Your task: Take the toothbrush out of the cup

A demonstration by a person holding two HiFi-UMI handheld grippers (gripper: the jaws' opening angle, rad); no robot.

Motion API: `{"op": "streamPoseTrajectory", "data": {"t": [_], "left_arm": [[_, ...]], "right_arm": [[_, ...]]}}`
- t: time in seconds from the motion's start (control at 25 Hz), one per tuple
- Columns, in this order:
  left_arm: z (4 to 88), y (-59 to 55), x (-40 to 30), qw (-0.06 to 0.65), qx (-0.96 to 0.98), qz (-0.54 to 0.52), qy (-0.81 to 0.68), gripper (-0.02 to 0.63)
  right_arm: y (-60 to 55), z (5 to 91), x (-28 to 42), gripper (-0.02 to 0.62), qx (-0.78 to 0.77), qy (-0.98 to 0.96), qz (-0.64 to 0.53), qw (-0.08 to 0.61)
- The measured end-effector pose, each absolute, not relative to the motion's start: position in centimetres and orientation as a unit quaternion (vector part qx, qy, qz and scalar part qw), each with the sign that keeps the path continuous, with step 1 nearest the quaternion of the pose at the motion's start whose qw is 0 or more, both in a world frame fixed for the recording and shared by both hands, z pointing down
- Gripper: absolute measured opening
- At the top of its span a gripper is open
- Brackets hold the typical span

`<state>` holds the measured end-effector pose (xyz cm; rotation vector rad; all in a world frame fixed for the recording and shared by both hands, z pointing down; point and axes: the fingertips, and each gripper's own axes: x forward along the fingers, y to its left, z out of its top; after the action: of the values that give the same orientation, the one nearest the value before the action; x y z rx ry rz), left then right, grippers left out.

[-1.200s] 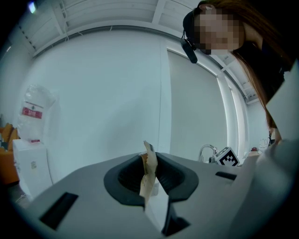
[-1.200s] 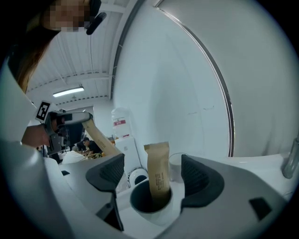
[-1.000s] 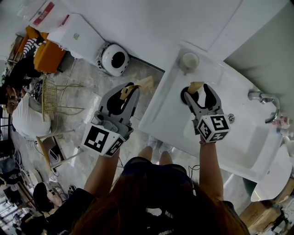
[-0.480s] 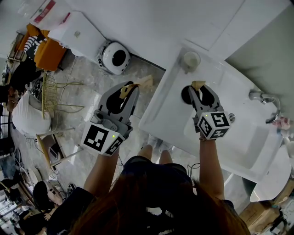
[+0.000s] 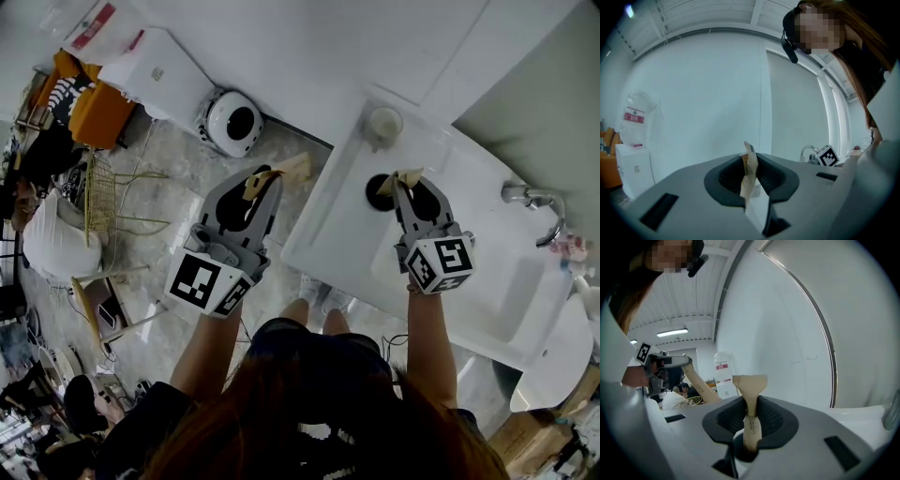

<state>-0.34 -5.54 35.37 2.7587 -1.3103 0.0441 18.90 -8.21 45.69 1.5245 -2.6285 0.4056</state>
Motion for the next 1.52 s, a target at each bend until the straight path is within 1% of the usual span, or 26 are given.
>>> {"op": "streamPoseTrajectory", "data": {"t": [0.48, 0.96, 1.2, 1.52], "left_arm": [[30.4, -4.4, 0.7, 0.014, 0.910, -0.021, -0.414, 0.074], [26.6, -2.4, 1.0, -0.012, 0.915, -0.039, -0.401, 0.074], [26.2, -1.5, 1.1, -0.016, 0.917, -0.039, -0.396, 0.075], [25.9, -0.4, 1.0, -0.018, 0.918, -0.041, -0.394, 0.074]], "right_arm": [[-5.3, 35.5, 20.0, 0.084, 0.517, -0.855, 0.035, -0.007], [0.5, 27.8, 23.4, 0.083, 0.566, -0.821, -0.033, -0.068], [2.1, 26.2, 24.5, 0.083, 0.591, -0.802, -0.056, -0.066], [3.4, 25.8, 24.3, 0.083, 0.597, -0.798, -0.064, -0.060]]}}
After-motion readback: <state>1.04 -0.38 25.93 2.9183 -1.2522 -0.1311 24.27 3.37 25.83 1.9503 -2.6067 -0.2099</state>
